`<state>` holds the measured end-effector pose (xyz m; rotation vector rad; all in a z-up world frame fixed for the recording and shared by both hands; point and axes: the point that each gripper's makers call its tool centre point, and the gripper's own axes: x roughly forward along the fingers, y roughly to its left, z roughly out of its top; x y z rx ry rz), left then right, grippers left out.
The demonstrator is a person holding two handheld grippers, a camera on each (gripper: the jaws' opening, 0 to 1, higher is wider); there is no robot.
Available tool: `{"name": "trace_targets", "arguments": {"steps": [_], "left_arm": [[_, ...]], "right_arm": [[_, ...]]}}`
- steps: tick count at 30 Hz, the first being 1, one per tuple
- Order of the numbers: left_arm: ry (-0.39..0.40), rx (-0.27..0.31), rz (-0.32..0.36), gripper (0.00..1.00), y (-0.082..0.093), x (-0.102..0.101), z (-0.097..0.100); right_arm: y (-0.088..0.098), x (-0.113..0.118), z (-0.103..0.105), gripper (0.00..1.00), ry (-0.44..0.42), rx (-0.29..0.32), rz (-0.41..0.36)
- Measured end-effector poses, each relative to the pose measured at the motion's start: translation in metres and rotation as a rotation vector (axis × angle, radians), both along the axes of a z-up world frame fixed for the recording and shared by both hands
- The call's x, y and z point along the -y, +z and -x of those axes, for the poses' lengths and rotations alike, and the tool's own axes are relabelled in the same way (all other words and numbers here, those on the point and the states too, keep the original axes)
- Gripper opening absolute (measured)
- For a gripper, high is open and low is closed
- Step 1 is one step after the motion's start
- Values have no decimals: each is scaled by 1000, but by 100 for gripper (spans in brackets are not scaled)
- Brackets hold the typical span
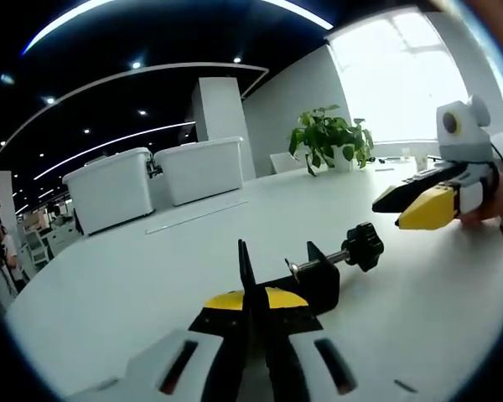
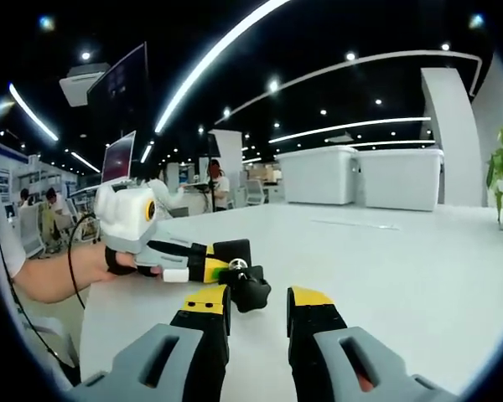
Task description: Clamp the fixed fixture on the desktop, loosen the retaining clip, secure it to the edge of the desk, and tighten the retaining clip.
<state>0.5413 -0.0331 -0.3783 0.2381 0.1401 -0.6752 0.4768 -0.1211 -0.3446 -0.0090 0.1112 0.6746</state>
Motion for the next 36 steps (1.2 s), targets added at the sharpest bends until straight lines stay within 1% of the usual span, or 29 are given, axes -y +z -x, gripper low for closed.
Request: {"name": "trace_targets", "arguments": {"steps": [6,12,17,18,22,27,29,35,36], "left_arm": [[1,0,1,6,0,0,0],[2,2,1,6,1,0,0],[2,2,1,6,1,0,0],[2,2,1,6,1,0,0],[1,4,0,6,1,0,0],[1,5,0,6,1,0,0],[2,5,0,6,1,0,0],[2,5,1,6,0,0,0],[2,5,1,6,0,0,0]], "right_arm": [[-2,-6,0,26,17,0,10],[3,-8,-3,26,36,-21,-42],[1,-14,-5,26,51,-26,-43],[2,-15,-5,26,64,-40,-58],[2,-12,-8,26,61,-46,-72],[0,-13,-9,26,64,-60,-73],[-1,-15,-10,23,72,-68,-68],[-4,-18,-15,23,85,-94,-71],[-5,-19,-15,23,91,-106,-77]]}}
